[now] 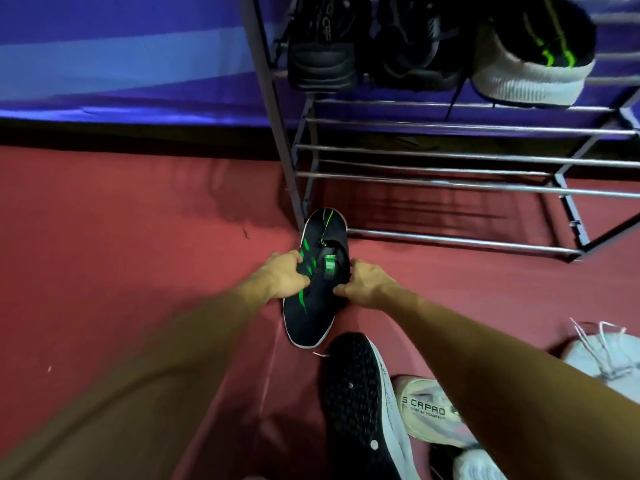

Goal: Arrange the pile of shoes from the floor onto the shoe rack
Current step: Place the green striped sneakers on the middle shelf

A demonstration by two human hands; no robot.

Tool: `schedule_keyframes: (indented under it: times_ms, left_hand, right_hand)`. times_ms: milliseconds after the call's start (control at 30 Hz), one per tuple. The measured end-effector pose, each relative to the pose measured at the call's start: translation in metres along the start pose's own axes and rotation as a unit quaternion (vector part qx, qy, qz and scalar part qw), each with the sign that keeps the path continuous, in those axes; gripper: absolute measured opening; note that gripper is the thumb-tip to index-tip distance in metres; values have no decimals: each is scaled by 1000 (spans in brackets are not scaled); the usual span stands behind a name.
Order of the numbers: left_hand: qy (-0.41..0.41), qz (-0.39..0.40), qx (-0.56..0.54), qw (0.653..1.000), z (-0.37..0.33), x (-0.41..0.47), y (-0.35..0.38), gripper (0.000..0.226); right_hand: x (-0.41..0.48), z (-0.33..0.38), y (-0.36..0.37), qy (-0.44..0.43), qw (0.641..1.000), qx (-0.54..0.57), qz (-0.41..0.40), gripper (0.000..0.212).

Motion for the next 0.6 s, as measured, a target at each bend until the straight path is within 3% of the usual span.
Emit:
schedule_keyframes:
  times_ms: [400, 533, 600]
  left_hand:
    - [-8, 61, -88, 994, 3, -6, 11, 65]
    - [4, 54, -124, 991, 2, -16, 1, 78]
    - [-4, 52, -146, 988, -1, -25, -6, 72]
  right_hand:
    - [2, 8, 11, -18, 998, 56, 0, 59]
    - [-12, 12, -3, -50, 995, 79, 31, 76]
    - [-23, 16, -16, -62, 996, 54, 25, 80]
Point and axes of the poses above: each hand's wrist, its own x-axis towards the middle knuckle, its own y-axis out of the palm, z = x × y, the point moved 8 cm from there along x, towards the middle knuckle, and after that the axes turned 14 degrees about -y, right-handed, at the moved point
